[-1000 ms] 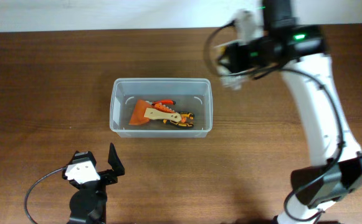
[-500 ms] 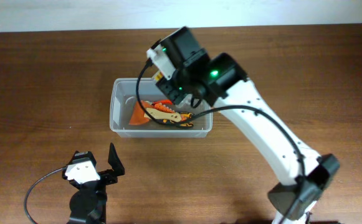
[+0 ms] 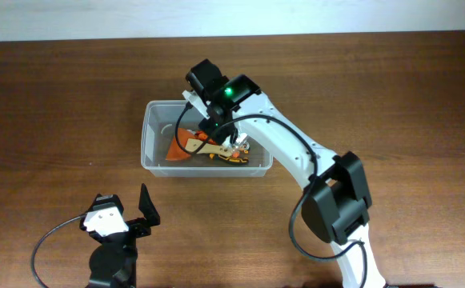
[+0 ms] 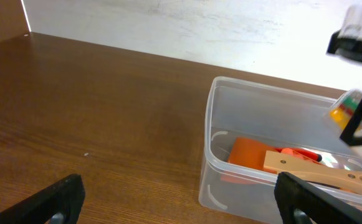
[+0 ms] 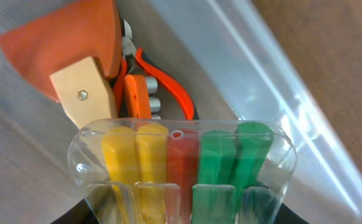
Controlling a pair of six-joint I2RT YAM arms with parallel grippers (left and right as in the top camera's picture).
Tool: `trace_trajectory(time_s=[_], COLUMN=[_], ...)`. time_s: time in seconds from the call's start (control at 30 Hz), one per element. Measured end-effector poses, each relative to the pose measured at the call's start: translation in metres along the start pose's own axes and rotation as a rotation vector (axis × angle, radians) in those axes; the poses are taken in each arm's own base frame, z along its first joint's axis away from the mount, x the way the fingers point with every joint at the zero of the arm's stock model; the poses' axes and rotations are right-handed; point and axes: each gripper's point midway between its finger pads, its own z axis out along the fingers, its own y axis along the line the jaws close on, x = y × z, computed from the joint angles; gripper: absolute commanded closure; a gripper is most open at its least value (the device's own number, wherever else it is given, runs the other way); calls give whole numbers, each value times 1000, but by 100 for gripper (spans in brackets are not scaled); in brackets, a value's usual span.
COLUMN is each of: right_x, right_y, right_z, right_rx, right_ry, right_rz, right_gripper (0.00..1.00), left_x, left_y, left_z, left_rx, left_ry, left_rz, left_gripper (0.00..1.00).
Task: Pack container
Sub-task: 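Lift the marker pack and lower it into the container, then open the right gripper and lift it out of the container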
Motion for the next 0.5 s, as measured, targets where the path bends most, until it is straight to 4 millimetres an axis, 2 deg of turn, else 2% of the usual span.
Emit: trace_trajectory(time_s=[0.1, 0.13, 0.33, 0.43, 0.5], right_x=[2, 2, 2, 3, 5], right_y=[1, 0, -4, -5, -5], right_z=[8, 8, 9, 9, 9], right_rx=[-3, -3, 2, 5, 4], right_ry=[15, 15, 14, 15, 21], right_rz=[-1, 1, 11, 15, 20], right_gripper=[53, 49, 13, 1, 1], left_x=[0, 0, 0, 0, 0], left_y=[0, 0, 0, 0, 0], left_z=[0, 0, 0, 0, 0], left_rx=[0, 0, 0, 0, 0], left_ry=[0, 0, 0, 0, 0], left_rz=[0, 0, 0, 0, 0], left_gripper=[1, 1, 1, 1, 1])
